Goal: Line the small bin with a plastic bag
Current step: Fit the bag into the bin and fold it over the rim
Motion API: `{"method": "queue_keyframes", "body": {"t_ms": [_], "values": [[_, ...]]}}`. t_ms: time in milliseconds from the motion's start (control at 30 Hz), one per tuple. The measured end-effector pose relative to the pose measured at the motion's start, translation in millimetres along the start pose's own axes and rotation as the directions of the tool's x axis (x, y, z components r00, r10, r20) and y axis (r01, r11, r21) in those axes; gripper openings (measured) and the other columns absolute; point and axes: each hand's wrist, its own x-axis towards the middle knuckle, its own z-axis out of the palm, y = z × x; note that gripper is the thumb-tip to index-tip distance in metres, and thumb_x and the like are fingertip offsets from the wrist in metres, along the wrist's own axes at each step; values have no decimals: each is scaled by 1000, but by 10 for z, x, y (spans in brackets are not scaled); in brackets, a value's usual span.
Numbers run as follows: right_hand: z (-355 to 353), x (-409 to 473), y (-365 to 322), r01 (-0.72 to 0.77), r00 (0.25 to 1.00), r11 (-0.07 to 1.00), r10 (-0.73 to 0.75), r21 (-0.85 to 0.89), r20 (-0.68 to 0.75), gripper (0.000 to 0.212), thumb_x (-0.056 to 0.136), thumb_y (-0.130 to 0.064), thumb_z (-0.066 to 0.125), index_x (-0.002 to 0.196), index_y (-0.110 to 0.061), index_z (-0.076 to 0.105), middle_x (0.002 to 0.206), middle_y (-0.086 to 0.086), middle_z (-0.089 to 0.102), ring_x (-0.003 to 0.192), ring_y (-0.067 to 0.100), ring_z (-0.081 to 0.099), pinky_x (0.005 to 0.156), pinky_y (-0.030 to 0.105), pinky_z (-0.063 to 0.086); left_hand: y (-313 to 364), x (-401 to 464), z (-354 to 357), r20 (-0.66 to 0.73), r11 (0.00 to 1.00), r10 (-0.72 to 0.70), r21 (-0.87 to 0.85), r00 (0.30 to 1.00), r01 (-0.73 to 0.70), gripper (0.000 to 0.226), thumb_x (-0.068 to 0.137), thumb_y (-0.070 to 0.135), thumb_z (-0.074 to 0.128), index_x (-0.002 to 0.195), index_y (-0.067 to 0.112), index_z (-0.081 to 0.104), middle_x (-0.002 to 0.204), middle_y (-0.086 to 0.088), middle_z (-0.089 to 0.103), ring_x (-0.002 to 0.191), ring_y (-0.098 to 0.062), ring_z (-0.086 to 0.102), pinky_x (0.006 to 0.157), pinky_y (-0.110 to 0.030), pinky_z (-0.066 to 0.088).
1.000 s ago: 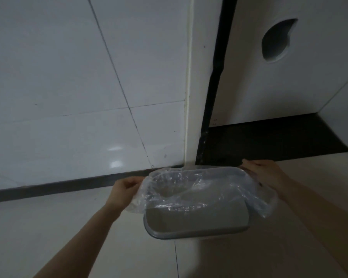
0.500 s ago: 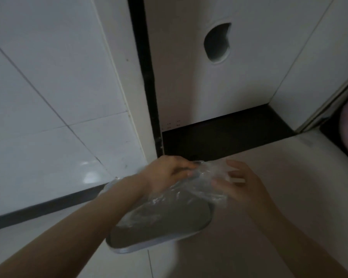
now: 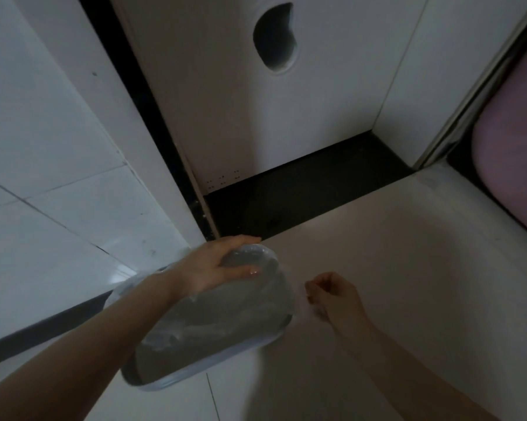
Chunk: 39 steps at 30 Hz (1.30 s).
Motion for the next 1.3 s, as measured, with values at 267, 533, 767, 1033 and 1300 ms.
{"method": "queue_keyframes", "body": {"t_ms": [267, 533, 767, 1033, 1300], "values": [[-2, -14, -67, 44, 998, 976, -36, -213, 41, 20, 75, -26, 73, 89, -20, 59, 86, -1, 64, 68, 6, 64, 58, 27, 51, 64, -262, -85, -60, 986, 6, 166, 998, 4, 70, 66, 78, 45, 130, 62, 21, 138, 11, 46, 118, -8, 47, 100, -26, 37], [-269, -480, -608, 672, 740, 561, -489, -483, 461, 39, 71, -39, 73, 107, -32, 59, 107, -9, 59, 96, -1, 54, 77, 7, 42, -11, -1291, -173, -325, 958, 160, 278, 932, -67, 67, 71, 72, 51, 132, 46, 40, 137, 23, 43, 123, 0, 43, 101, -33, 35], [13, -649, -228, 722, 663, 314, -569, -617, 486, 32, 74, -22, 73, 100, -18, 54, 100, -1, 57, 73, 18, 63, 56, 36, 53, 207, -1292, 173, -251, 880, 237, 466, 938, -97, 47, 65, 64, 63, 98, 32, 72, 108, 13, 71, 104, -7, 64, 99, -28, 41], [64, -768, 4, 652, 745, 536, -581, -536, 326, 25, 78, -14, 70, 93, -26, 54, 77, -11, 66, 71, 6, 62, 54, 16, 48, -133, -1726, 161, -414, 996, 81, -6, 907, -92, 17, 69, 47, 72, 81, 35, 77, 105, 17, 70, 98, 6, 63, 86, -14, 48], [32, -796, 61, 522, 850, 713, -480, -468, 218, 17, 68, -12, 78, 63, -24, 67, 66, -10, 69, 67, 8, 61, 57, 12, 42, -305, -1998, 333, -522, 993, 32, 115, 852, 34, 31, 62, 40, 73, 92, 29, 73, 106, 24, 62, 98, 5, 56, 89, -1, 36]]}}
